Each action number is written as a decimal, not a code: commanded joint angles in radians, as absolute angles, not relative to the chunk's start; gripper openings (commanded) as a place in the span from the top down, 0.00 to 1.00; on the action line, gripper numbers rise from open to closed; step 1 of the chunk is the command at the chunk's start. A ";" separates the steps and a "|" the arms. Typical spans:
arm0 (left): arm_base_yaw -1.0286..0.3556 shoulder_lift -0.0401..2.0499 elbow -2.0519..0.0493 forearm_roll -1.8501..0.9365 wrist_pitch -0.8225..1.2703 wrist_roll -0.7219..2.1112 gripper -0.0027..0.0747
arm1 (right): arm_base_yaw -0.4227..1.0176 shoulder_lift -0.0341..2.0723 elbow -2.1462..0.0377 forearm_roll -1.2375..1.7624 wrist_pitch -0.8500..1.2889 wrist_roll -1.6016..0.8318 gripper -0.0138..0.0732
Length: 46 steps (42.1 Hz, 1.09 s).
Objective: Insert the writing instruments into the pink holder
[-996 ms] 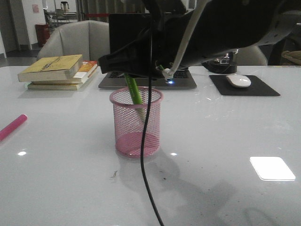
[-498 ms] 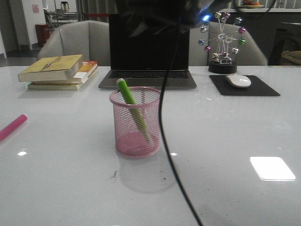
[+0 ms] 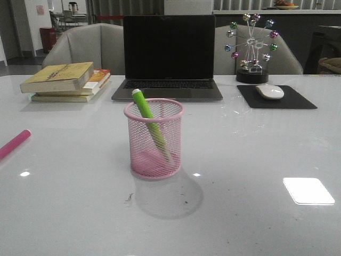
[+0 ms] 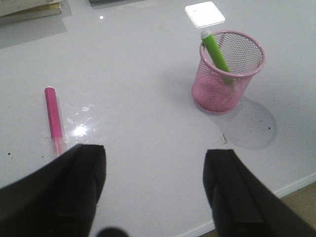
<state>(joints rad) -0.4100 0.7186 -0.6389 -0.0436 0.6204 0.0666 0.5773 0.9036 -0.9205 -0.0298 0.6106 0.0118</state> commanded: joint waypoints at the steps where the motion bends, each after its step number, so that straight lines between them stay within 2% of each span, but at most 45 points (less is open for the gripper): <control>1: -0.419 0.720 -0.669 -0.050 0.543 0.067 0.33 | 0.573 0.802 -0.880 -0.049 0.592 0.000 0.38; 14: -0.419 0.720 -0.669 -0.050 0.539 0.067 0.33 | 0.573 0.539 -0.673 -0.049 0.643 0.000 0.38; 24: -0.411 0.732 -0.681 -0.044 0.559 0.032 0.33 | 0.573 0.493 -0.649 -0.048 0.637 0.000 0.38; 34: -0.292 0.906 -0.793 0.038 0.737 -0.066 0.29 | 0.573 0.493 -0.649 -0.048 0.638 0.000 0.38; 46: -0.126 1.230 -0.952 0.038 0.759 -0.066 0.30 | 0.573 0.493 -0.649 -0.048 0.638 0.000 0.38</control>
<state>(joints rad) -0.1522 1.1689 -0.8770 0.0384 0.8006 -0.0528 0.5773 0.4919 -0.6229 -0.0370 0.7191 0.0118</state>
